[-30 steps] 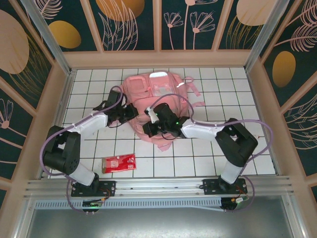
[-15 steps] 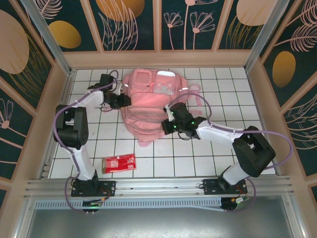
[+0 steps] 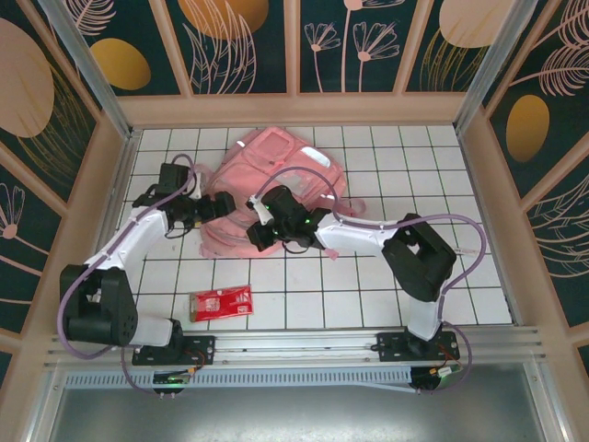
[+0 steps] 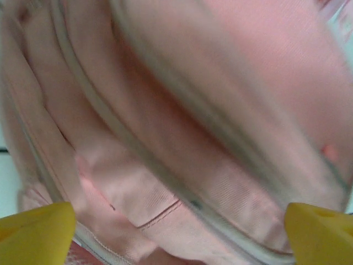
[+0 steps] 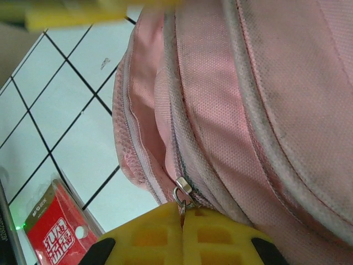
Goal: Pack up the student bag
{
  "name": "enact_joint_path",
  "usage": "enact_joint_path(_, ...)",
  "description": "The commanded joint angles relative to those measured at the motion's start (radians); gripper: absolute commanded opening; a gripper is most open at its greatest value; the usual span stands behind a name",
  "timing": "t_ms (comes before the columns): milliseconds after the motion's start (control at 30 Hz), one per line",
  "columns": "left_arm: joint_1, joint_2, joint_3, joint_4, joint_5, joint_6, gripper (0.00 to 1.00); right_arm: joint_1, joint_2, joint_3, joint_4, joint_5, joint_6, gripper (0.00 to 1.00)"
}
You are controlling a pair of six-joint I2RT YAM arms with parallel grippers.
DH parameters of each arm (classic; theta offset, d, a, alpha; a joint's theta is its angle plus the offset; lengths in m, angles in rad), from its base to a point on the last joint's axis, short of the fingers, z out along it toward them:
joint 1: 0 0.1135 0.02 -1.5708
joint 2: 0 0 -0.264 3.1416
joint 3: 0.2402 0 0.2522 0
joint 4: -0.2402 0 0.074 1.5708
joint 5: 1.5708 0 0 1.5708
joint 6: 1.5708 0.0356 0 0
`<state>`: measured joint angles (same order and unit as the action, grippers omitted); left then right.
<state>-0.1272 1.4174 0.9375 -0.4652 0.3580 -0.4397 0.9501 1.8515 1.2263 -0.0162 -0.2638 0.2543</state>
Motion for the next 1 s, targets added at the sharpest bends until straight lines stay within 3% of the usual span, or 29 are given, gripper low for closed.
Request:
enact_joint_path(0, -0.017, 0.052, -0.013, 0.022, 0.006, -0.04, 0.99, 0.027, 0.005, 0.039, 0.084, -0.084, -0.048, 0.0)
enact_joint_path(233, -0.044, 0.011, -0.061, 0.264, -0.024, -0.168, 0.98, 0.071, 0.015, 0.043, 0.094, -0.07, -0.062, 0.0)
enact_joint_path(267, -0.046, 0.017, -0.064, 0.278, -0.035, -0.179, 0.9, 0.076, 0.014, 0.04, 0.096, -0.063, -0.063, 0.0)
enact_joint_path(333, -0.055, 0.04, -0.068, 0.304, -0.051, -0.184, 0.54, 0.078, 0.006, 0.029, 0.099, -0.052, -0.059, 0.0)
enact_joint_path(367, -0.059, 0.051, -0.065, 0.303, -0.068, -0.178, 0.41, 0.078, 0.001, 0.021, 0.096, -0.041, -0.055, 0.0)
enact_joint_path(433, -0.06, 0.096, -0.035, 0.239, -0.125, -0.144, 0.01, 0.075, -0.022, -0.005, 0.093, -0.012, -0.052, 0.0)
enact_joint_path(700, -0.055, 0.144, 0.059, 0.096, -0.251, 0.058, 0.0, -0.018, -0.159, -0.207, -0.054, 0.197, -0.125, 0.0)
enact_joint_path(967, -0.053, 0.161, 0.112, 0.018, -0.196, 0.247, 0.0, -0.287, -0.229, -0.375, -0.132, 0.331, -0.179, 0.0)
